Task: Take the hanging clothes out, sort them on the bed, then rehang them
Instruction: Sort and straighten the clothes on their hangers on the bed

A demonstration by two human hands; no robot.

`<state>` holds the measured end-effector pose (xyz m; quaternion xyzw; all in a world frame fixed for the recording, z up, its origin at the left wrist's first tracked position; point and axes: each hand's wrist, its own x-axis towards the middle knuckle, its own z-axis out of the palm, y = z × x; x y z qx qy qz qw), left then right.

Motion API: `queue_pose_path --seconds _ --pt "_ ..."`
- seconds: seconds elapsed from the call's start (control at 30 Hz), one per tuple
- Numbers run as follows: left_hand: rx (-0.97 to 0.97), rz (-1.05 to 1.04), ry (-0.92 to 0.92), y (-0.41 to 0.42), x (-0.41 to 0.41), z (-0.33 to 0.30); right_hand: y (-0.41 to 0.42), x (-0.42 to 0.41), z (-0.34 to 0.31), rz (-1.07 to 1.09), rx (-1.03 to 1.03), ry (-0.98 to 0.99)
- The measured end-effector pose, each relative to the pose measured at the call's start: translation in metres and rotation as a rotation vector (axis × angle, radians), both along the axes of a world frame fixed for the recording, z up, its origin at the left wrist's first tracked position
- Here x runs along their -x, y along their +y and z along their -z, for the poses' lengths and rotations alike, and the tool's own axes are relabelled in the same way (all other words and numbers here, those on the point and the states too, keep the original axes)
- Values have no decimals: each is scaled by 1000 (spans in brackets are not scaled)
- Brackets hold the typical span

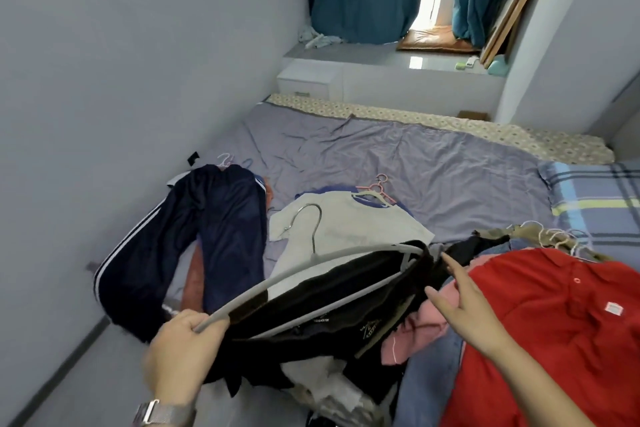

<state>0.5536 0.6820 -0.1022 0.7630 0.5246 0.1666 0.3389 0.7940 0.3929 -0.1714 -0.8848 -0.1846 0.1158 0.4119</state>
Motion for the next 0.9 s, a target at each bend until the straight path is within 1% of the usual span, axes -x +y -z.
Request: queue_pose_path --seconds 0.1,0.2,0.33,0.43,0.53,0.67,0.77,0.9 --pt "-8 -103 -50 -9 45 -25 14 20 -16 -86 -52 12" --pt "-57 -198 -77 -7 85 -52 41 39 -35 -172 -172 84" --pt "-132 -232 -59 14 135 -81 77 64 -67 -231 -271 84" --pt "-178 -243 -49 30 166 -94 97 88 -84 -364 -311 99" --pt "-203 -291 -30 47 190 -94 117 114 -87 -428 -341 139" --pt "-249 -383 -17 74 210 -84 164 137 -82 -434 -315 154" --pt "-213 -397 -72 108 229 -77 209 151 -77 -415 -279 84" --pt "-161 -350 -148 161 248 -69 264 171 -73 -399 -294 34"
